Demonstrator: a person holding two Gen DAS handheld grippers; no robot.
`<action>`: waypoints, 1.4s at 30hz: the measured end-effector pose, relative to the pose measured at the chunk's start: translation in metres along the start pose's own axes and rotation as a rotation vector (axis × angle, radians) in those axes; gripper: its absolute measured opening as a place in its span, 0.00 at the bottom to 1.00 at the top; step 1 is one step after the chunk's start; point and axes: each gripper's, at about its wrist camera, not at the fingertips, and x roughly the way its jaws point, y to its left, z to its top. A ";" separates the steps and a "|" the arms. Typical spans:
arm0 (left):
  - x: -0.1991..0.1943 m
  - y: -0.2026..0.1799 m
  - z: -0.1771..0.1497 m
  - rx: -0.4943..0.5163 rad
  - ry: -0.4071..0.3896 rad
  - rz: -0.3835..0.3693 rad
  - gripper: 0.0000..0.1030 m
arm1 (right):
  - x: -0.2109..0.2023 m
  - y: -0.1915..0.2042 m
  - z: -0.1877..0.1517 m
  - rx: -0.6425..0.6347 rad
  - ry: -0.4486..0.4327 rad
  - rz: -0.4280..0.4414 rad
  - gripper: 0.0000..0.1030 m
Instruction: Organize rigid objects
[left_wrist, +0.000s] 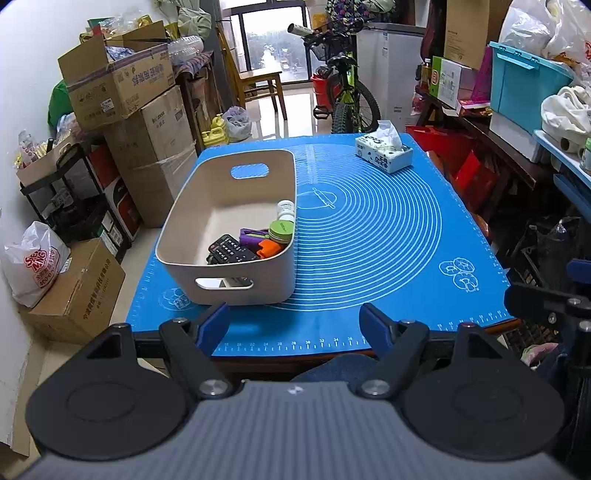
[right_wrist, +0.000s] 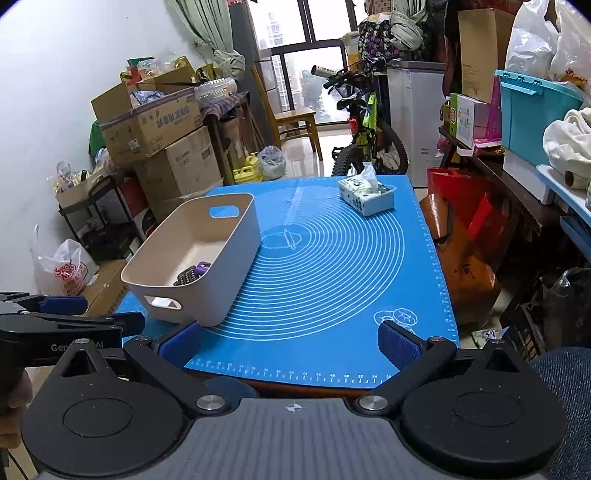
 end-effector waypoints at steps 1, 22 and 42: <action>0.001 -0.001 -0.001 0.002 0.002 -0.001 0.75 | 0.000 -0.001 0.000 0.004 0.000 0.002 0.98; 0.005 -0.007 -0.004 0.020 0.025 -0.017 0.75 | 0.002 0.003 -0.004 -0.011 0.008 -0.015 0.98; 0.005 -0.007 -0.005 0.020 0.026 -0.017 0.75 | 0.003 0.002 -0.005 -0.020 0.014 -0.023 0.98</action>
